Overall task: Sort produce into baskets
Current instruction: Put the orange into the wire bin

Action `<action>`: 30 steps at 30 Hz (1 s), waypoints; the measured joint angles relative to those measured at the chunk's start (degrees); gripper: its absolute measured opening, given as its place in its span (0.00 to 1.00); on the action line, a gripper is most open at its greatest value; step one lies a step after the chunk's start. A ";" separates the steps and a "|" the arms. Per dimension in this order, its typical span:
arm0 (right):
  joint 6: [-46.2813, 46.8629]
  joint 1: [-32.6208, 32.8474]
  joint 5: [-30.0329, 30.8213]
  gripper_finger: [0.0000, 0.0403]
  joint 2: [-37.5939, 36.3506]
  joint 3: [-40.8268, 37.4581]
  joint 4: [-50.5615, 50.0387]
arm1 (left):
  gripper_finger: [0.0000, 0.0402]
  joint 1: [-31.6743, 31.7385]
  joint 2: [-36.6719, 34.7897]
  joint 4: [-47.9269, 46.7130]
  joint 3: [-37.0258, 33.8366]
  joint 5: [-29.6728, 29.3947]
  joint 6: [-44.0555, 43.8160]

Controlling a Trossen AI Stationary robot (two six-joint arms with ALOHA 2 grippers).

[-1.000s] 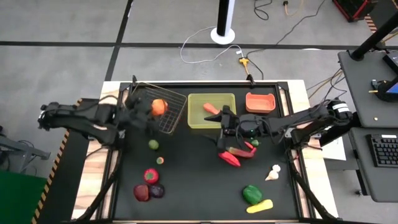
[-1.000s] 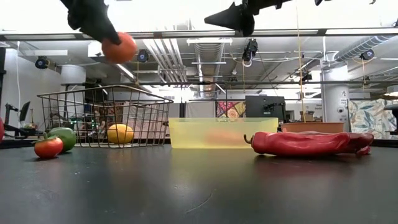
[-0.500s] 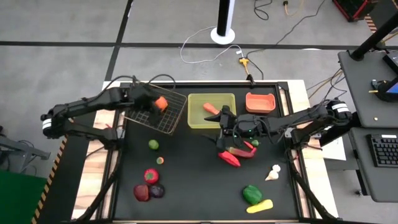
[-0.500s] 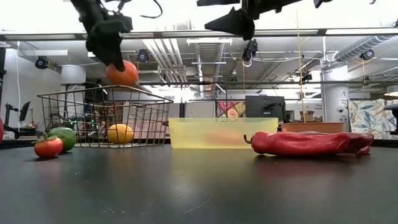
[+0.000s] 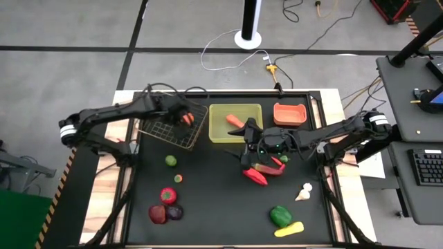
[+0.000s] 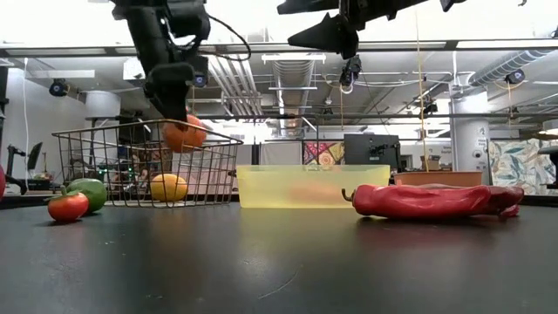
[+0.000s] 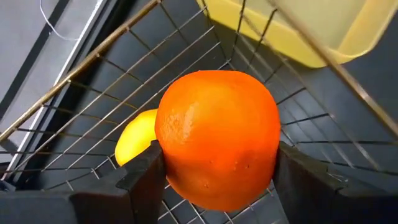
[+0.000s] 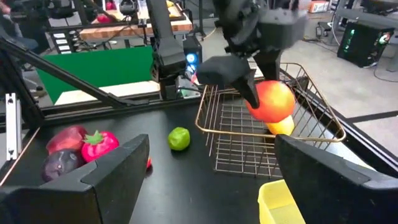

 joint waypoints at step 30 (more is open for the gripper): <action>0.66 0.00 -0.09 0.84 0.00 0.00 -1.37 | 0.63 8.67 11.71 3.99 0.00 8.69 6.11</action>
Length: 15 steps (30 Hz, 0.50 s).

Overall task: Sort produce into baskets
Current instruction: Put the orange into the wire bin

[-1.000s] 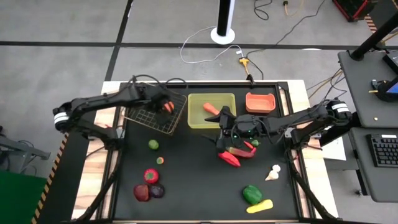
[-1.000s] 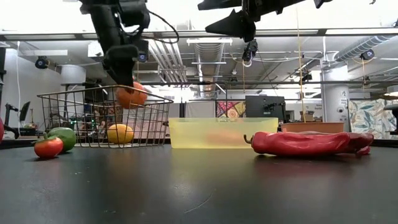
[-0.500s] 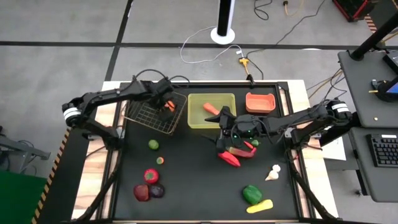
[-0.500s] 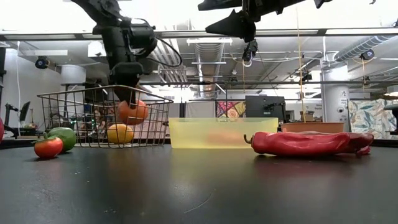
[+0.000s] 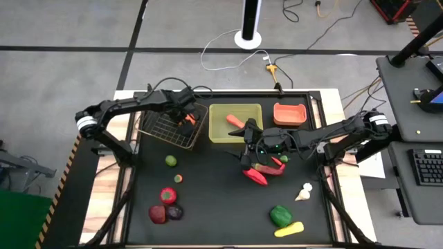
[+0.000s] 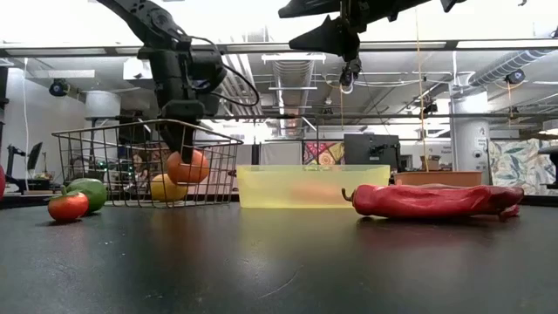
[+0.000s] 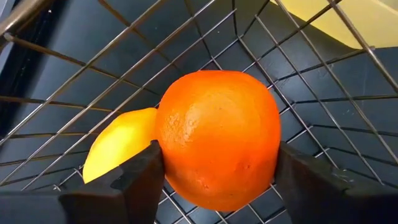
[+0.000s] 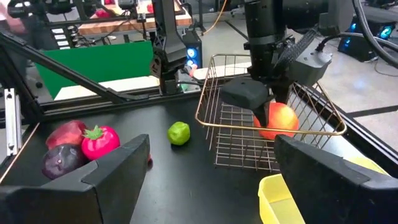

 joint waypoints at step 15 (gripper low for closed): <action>0.00 0.00 -0.18 0.87 0.00 0.00 -0.04 | 0.71 0.00 0.10 1.08 0.00 -0.26 -0.43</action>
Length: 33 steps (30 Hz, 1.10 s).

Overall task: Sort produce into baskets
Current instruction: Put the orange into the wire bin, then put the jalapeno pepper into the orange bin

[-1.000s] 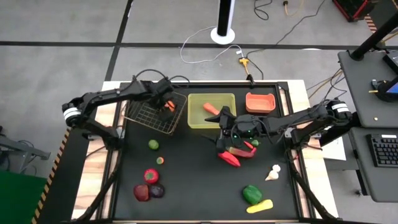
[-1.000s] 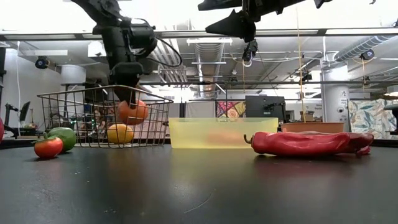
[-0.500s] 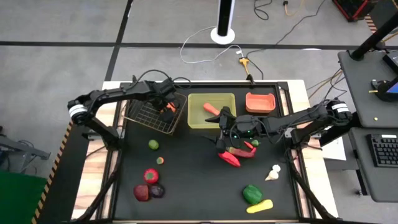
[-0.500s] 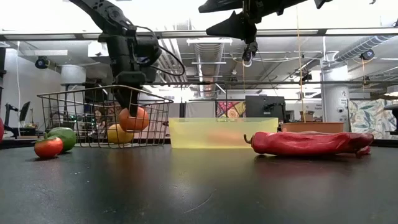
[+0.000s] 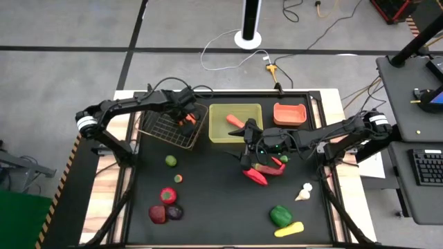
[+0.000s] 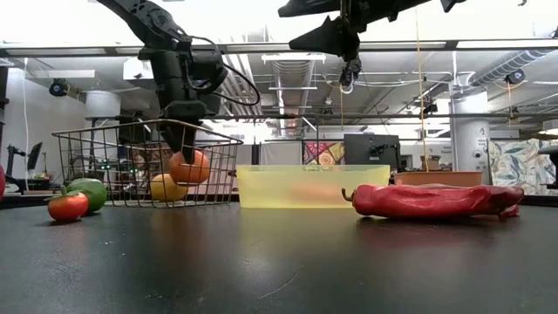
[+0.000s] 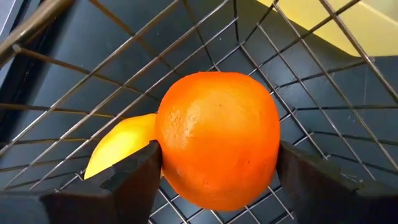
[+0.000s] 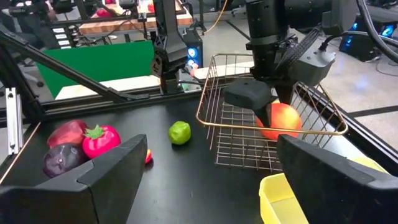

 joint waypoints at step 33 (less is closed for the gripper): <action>9.80 0.00 0.18 0.88 -0.02 0.00 -7.65 | 0.75 -13.99 -23.45 7.21 -3.59 -0.15 -5.64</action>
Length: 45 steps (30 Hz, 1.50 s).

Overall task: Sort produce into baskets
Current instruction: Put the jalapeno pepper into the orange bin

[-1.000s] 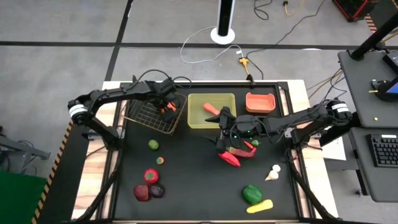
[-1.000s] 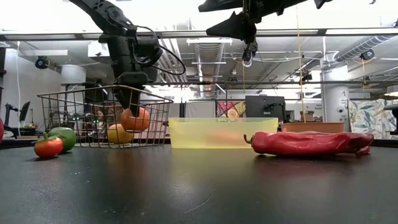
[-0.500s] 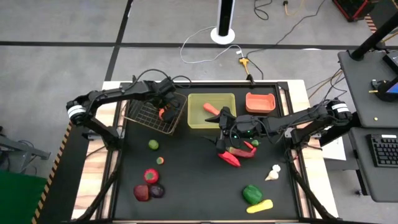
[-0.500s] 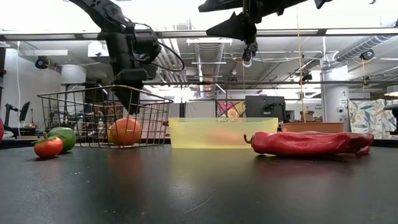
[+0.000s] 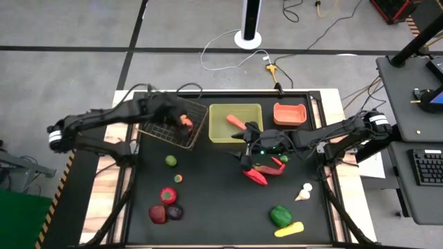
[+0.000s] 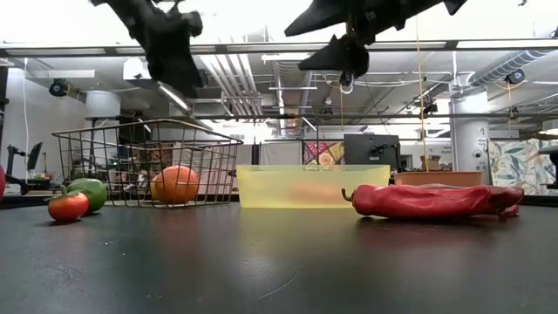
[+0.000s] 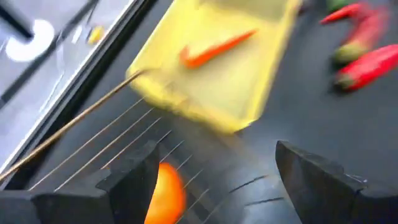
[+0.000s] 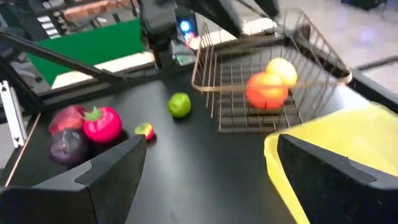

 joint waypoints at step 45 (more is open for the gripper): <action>38.92 0.14 -7.41 0.88 0.00 7.64 -77.70 | 0.75 -32.07 -10.91 9.04 -10.22 -20.83 -10.72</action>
